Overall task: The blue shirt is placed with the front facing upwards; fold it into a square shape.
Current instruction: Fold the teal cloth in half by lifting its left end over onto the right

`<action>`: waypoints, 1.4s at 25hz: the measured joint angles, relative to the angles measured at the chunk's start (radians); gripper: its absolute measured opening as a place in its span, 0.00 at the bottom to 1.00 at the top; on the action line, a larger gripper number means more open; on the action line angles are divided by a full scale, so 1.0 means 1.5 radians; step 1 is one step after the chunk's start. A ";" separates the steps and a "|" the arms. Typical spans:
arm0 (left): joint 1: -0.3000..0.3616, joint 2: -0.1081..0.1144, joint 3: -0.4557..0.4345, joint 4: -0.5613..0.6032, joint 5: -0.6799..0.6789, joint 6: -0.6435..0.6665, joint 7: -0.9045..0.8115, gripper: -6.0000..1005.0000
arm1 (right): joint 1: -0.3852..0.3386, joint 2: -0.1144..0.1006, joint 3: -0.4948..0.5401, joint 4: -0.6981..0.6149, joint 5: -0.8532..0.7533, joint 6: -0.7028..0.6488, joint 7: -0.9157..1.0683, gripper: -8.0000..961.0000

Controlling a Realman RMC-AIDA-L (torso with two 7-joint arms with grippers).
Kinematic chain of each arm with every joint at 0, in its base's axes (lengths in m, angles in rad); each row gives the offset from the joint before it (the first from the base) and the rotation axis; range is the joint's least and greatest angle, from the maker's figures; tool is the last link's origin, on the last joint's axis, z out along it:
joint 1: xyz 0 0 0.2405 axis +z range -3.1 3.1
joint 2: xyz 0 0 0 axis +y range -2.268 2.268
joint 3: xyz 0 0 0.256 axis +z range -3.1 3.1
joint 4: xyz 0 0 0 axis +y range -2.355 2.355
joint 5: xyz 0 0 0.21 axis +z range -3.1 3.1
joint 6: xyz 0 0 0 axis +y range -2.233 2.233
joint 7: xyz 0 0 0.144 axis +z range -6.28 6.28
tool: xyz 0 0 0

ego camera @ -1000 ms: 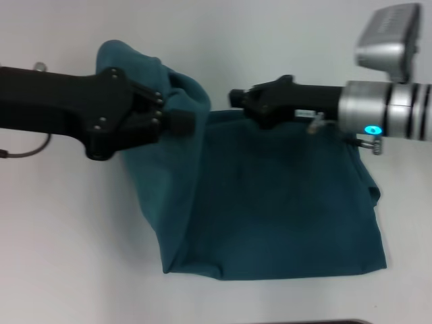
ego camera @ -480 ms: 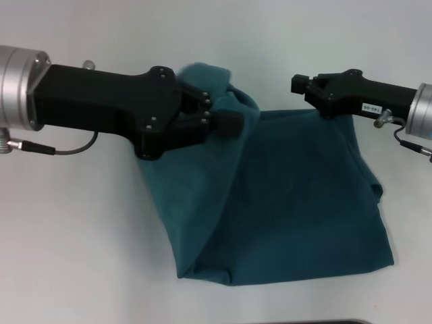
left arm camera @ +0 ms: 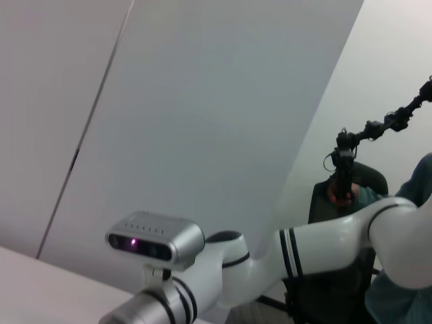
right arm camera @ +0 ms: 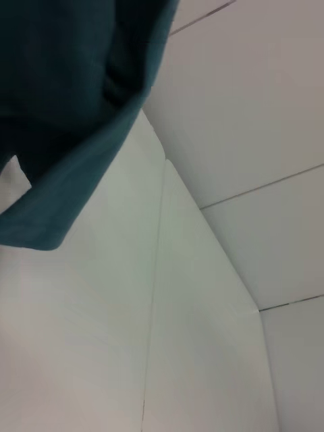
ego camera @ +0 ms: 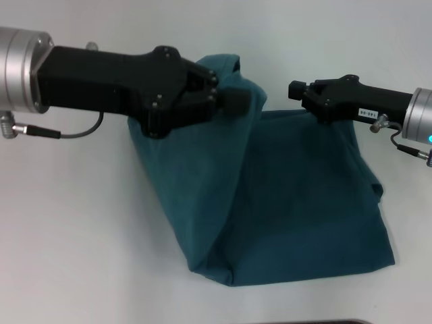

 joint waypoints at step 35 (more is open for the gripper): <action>-0.064 -0.018 0.166 0.193 -0.067 -0.164 0.049 0.05 | 0.023 0.010 -0.003 -0.003 -0.007 -0.006 0.003 0.04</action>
